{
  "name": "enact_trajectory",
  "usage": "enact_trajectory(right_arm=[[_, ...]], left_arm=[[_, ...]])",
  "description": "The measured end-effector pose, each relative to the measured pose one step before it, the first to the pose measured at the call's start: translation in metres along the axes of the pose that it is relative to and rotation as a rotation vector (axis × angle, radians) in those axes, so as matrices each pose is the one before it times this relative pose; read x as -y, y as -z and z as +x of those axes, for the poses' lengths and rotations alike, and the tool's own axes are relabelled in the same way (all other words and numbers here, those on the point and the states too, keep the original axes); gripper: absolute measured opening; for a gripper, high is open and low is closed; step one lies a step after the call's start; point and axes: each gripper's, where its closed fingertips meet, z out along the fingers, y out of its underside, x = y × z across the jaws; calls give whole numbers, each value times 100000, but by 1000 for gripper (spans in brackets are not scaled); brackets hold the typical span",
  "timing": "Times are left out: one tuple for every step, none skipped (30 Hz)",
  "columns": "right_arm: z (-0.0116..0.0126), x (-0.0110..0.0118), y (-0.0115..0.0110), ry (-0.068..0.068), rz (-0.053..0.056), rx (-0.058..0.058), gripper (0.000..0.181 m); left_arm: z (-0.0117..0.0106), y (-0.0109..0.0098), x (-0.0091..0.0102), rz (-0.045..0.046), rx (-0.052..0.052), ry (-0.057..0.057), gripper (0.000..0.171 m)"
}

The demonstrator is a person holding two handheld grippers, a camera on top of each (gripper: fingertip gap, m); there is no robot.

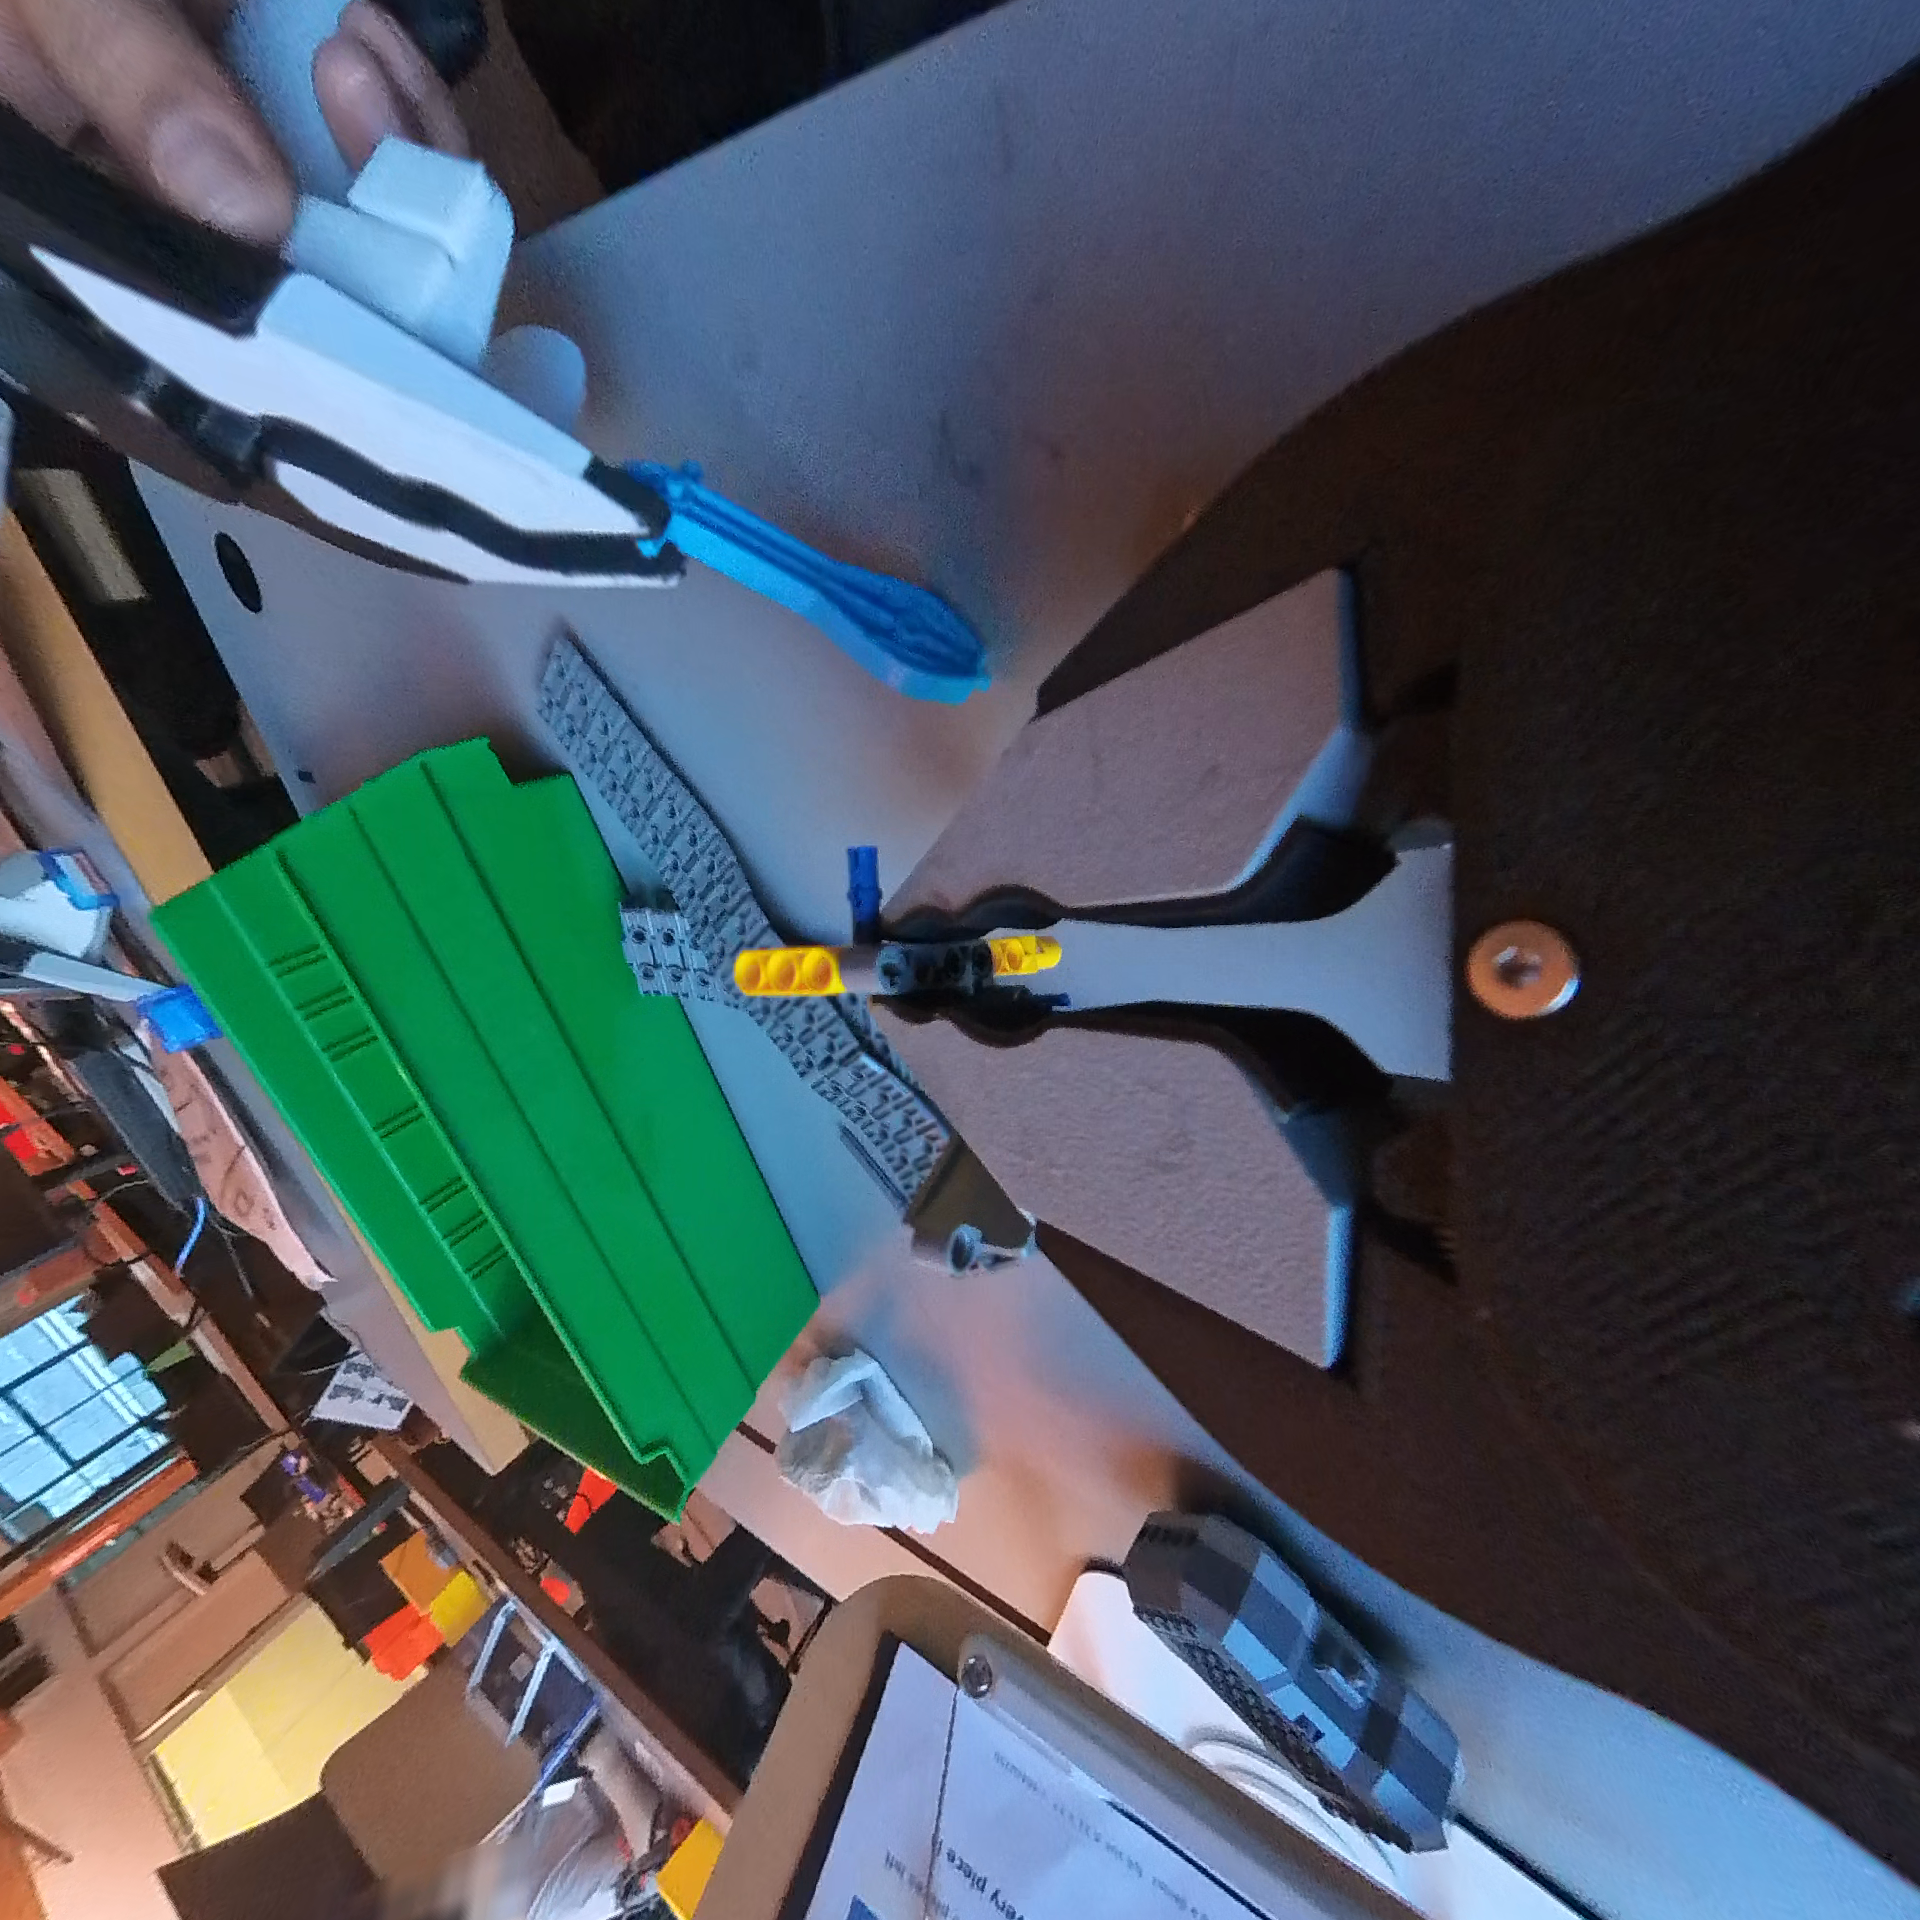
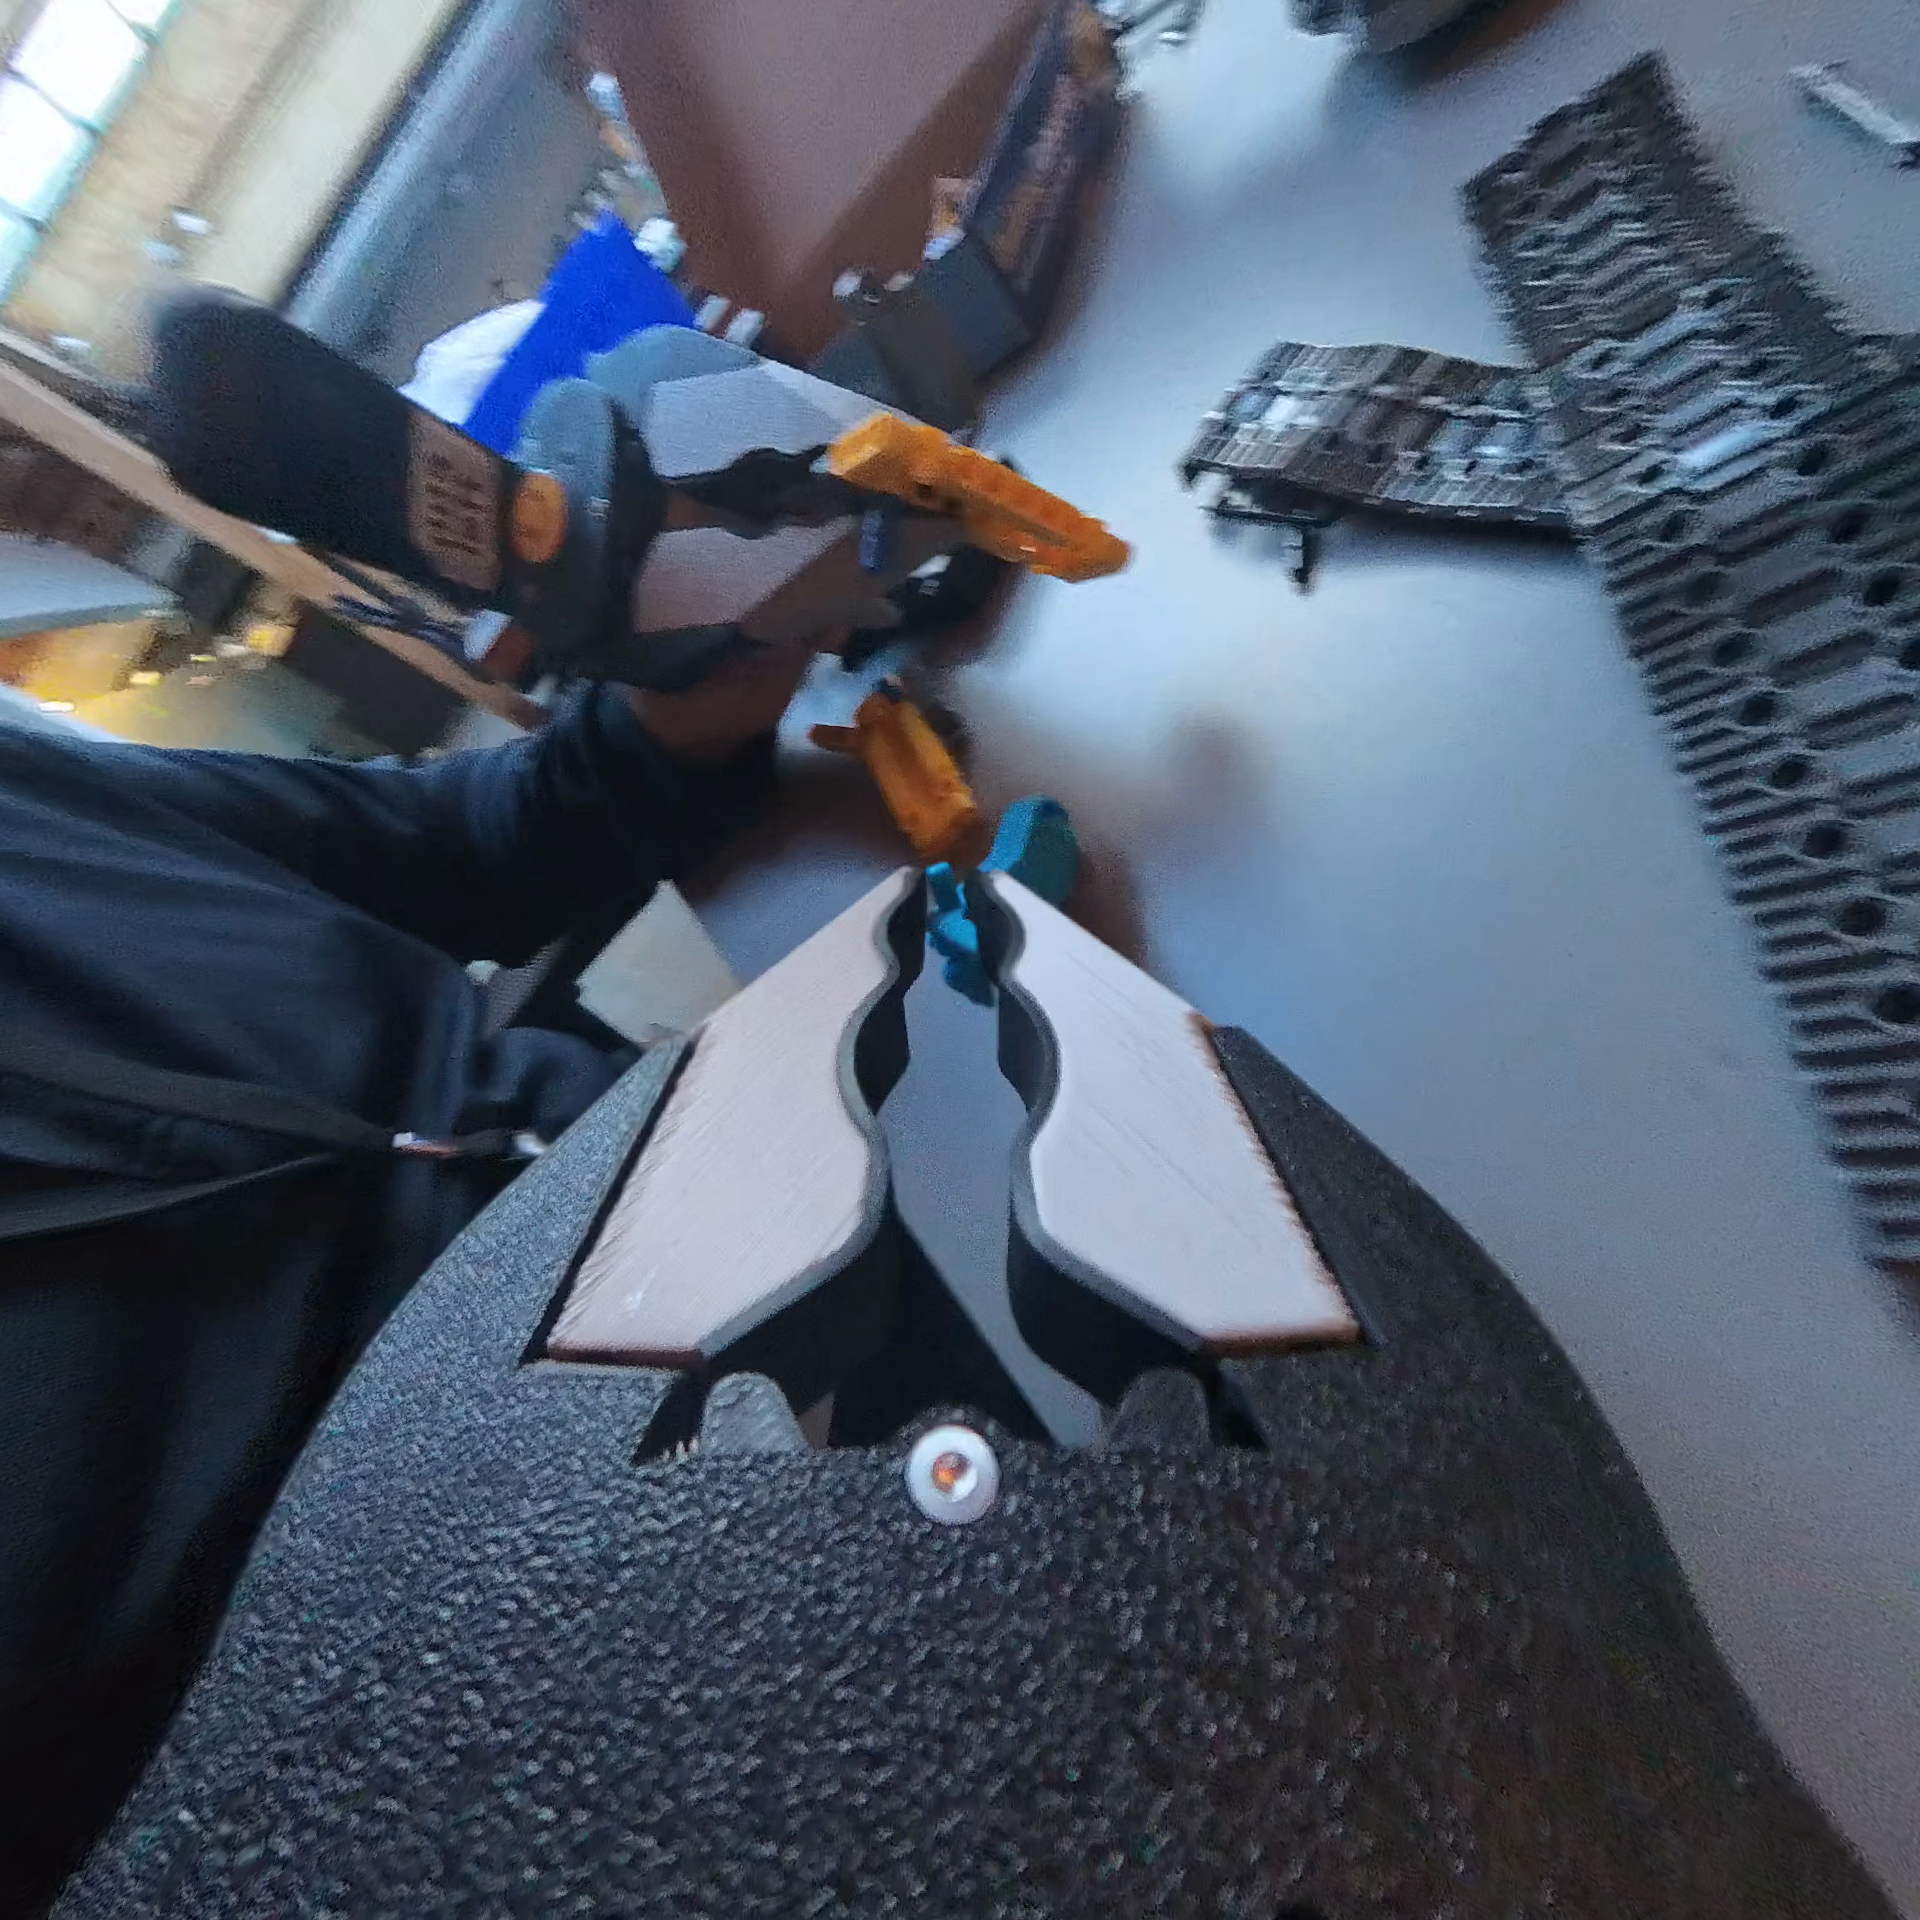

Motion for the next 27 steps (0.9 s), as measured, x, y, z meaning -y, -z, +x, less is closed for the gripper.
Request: enact_trajectory(right_arm=[[416,-156,64,1759,-736,-2288,7],[278,-201,53,1418,-795,-1349,6],[541,-340,-21,-48,-1457,-2520,6],[782,-454,-79,-1458,-1949,-3514,2],[584,-306,-120,-3096,-959,-1882,2],[232,0,-32,-5044,753,905,9],[122,214,88,-4553,1731,1533,9],[102,344,232,-1492,2245,343,11],[-12,445,406,1360,2580,-552,14],[-234,486,504,3132,2414,-356,16],[-406,393,522,4199,1497,50,20],[-386,131,443,5069,-188,-356,25],[-94,-228,309,5660,-2224,-1996,27],[359,-552,220,5717,-4024,-4320,27],[726,-734,145,5189,-5030,-6083,28],[786,-716,84,4397,-4696,-6150,30],[553,-496,29,3738,-3229,-4674,30],[332,-260,1,3109,-1609,-3314,31],[233,-94,-33,2362,-644,-2622,32],[68,-83,-91,1695,-594,-1331,32],[-131,-87,-180,1184,-755,106,33],[-118,-21,-224,904,-383,132,33],[-14,-6,-252,915,-133,-373,34],[-11,-49,-270,980,-458,-218,35],[-24,-9,-248,1041,-405,-150,36],[33,105,-224,1011,245,-564,36],[8,147,-228,650,443,-263,36]], left_arm=[[-12,-49,-107,-511,-141,117,6],[80,-9,-1,282,-544,90,6],[129,-35,-14,29,-682,16,6],[141,-74,-62,-386,-762,-183,6],[174,-113,-52,-431,-777,-381,6],[148,-120,-39,-429,-461,-703,6],[139,-101,-22,-305,-282,-1074,6],[101,-73,-36,-365,-52,-875,6],[50,-34,-61,-467,-8,-253,6],[24,3,-51,-235,-77,170,6],[-59,37,-19,94,123,384,6],[-70,39,17,269,129,445,6],[-44,5,2,132,-64,486,6],[-14,-25,-3,-79,-109,361,6],[48,-49,-10,-169,-218,-57,6],[92,-51,-53,-334,-227,-399,6],[83,-46,-69,-490,-63,-614,6],[61,-19,-49,-362,119,-695,6],[31,-5,-24,-185,74,-537,6],[10,-7,-19,-107,47,-130,6],[-7,-2,0,3,-36,180,6],[-17,-5,-5,67,-85,291,6],[3,-3,-3,27,-135,295,6],[6,-10,2,24,-140,267,6],[18,-1,2,101,-254,344,6],[5,4,22,126,-175,443,6],[-7,-2,8,42,-191,457,6]])
